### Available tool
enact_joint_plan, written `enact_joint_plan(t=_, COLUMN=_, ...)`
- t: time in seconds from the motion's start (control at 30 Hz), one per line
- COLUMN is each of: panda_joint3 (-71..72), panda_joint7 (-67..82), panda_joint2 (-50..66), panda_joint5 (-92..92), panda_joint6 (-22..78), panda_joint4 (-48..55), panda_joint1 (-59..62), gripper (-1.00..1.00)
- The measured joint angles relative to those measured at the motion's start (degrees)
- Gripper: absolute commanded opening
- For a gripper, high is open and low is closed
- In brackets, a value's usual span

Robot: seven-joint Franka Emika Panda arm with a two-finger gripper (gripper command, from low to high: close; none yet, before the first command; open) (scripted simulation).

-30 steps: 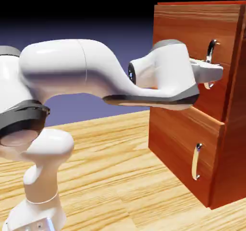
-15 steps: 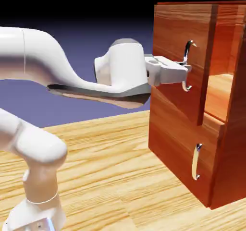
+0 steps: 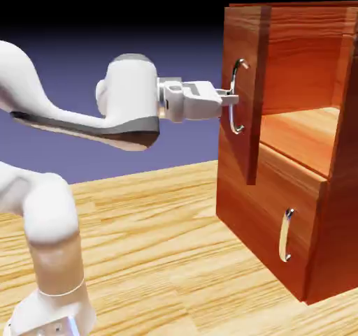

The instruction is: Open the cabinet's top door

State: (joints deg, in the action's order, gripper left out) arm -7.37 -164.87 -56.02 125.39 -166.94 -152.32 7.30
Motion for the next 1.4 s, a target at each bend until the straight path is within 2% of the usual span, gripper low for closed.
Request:
enact_joint_plan(t=0.3, panda_joint3=8.4, panda_joint7=15.6, panda_joint2=-10.7, panda_joint5=-22.4, panda_joint6=0.8, panda_joint4=-7.8, panda_joint1=7.5, gripper=-1.0)
enact_joint_plan(t=0.53, panda_joint3=13.1, panda_joint7=28.8, panda_joint2=-19.0, panda_joint5=-39.8, panda_joint6=7.7, panda_joint4=-13.1, panda_joint1=5.3, gripper=-1.0)
enact_joint_plan(t=0.77, panda_joint3=22.6, panda_joint7=38.0, panda_joint2=-27.5, panda_joint5=-57.0, panda_joint6=23.2, panda_joint4=-16.0, panda_joint1=-2.3, gripper=-1.0)
enact_joint_plan(t=0.97, panda_joint3=34.5, panda_joint7=40.9, panda_joint2=-30.6, panda_joint5=-69.7, panda_joint6=38.1, panda_joint4=-14.2, panda_joint1=-7.6, gripper=-1.0)
enact_joint_plan(t=1.2, panda_joint3=49.0, panda_joint7=41.6, panda_joint2=-29.1, panda_joint5=-82.2, panda_joint6=55.1, panda_joint4=-6.6, panda_joint1=-8.2, gripper=-1.0)
enact_joint_plan(t=1.4, panda_joint3=60.2, panda_joint7=41.9, panda_joint2=-26.1, panda_joint5=-90.8, panda_joint6=69.6, panda_joint4=5.0, panda_joint1=-2.1, gripper=-1.0)
